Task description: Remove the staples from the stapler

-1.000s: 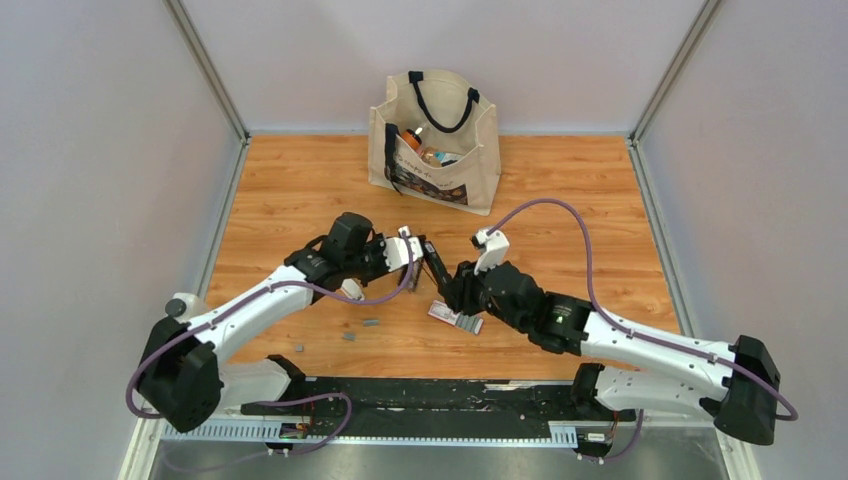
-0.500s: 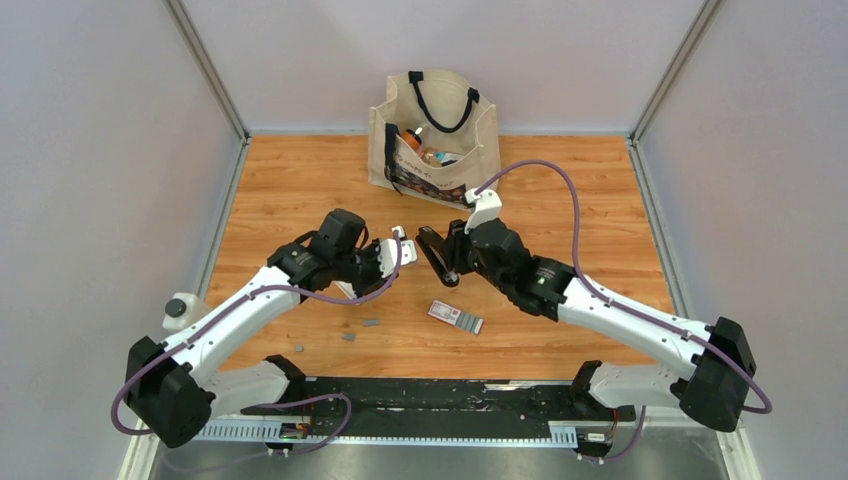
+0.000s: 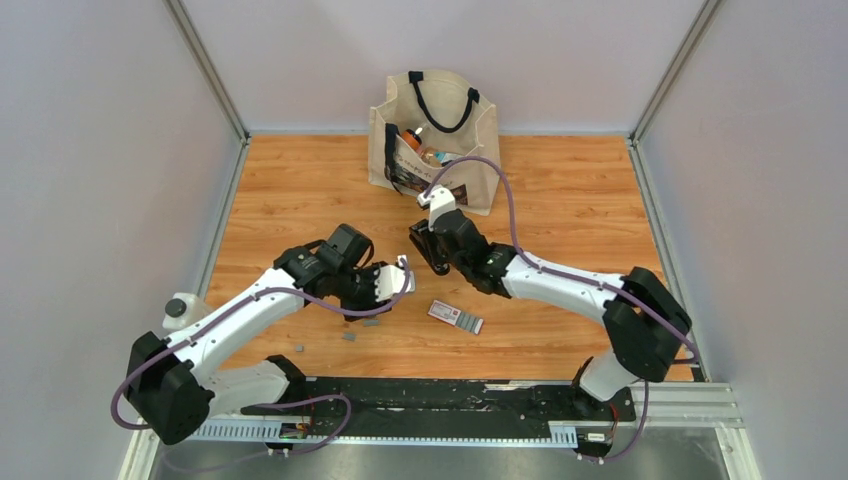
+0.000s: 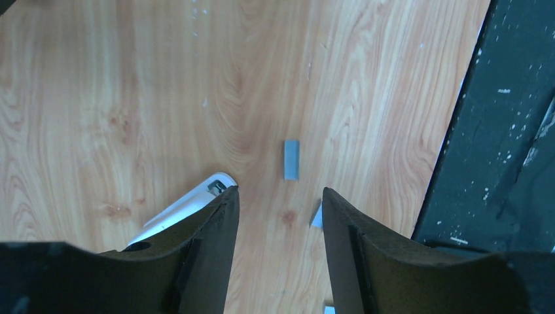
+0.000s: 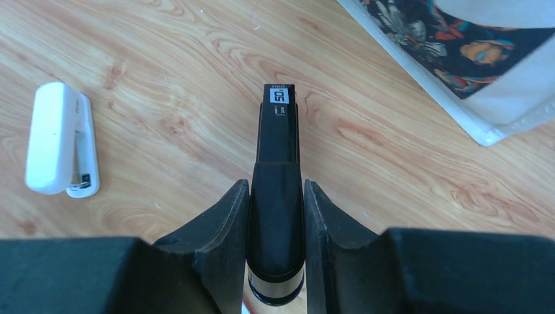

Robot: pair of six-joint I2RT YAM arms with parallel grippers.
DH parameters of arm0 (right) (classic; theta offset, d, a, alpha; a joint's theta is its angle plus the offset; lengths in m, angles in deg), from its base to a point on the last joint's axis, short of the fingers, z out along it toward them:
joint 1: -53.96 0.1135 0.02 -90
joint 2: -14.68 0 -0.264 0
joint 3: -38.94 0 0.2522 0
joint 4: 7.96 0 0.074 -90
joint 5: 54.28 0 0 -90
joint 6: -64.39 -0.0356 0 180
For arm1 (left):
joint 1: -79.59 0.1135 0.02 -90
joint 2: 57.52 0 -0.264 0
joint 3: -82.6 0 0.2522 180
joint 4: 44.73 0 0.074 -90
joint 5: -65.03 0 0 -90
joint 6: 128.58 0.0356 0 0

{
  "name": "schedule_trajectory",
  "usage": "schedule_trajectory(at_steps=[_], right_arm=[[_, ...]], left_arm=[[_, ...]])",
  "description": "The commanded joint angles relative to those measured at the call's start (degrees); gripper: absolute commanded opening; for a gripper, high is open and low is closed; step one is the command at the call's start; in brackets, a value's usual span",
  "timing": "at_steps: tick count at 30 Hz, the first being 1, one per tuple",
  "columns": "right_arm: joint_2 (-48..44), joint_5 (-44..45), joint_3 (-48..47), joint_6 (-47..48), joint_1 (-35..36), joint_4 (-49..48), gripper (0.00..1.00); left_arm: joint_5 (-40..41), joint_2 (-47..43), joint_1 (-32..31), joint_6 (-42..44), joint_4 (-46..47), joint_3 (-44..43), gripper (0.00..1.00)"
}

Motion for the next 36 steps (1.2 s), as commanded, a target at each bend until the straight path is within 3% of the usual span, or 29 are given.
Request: schedule_trajectory(at_steps=[1,13,20,23,24,28,30,36], right_arm=[[3.9,-0.8,-5.3,6.6,-0.4,-13.9,0.00],[12.1,-5.7,-3.9,6.3,-3.6,-21.0,0.00],[12.9,-7.9,0.4,5.9,-4.1,-23.9,0.00],[12.7,-8.4,1.8,5.3,-4.2,-23.6,0.23],[12.4,-8.0,2.4,4.8,-4.2,-23.6,0.39],[9.2,-7.1,4.9,2.8,-4.3,-23.7,0.59],[6.5,-7.1,6.1,1.4,-4.8,-23.3,0.67],[-3.7,-9.1,9.2,-3.3,-7.9,-21.8,0.70]], left_arm=[[4.5,1.9,-3.1,2.5,-2.2,0.8,0.59],[6.8,-1.4,-4.9,2.2,6.2,7.4,0.59],[12.9,4.8,-5.1,0.8,5.1,5.6,0.61],[14.3,6.3,-5.2,1.5,4.5,4.5,0.61],[13.9,6.5,-5.2,1.6,4.4,4.1,0.60],[13.3,9.9,-5.5,1.0,1.5,1.2,0.62],[13.0,10.3,-5.4,1.5,2.5,1.6,0.62],[11.6,9.6,-6.8,2.4,4.4,2.2,0.65]])
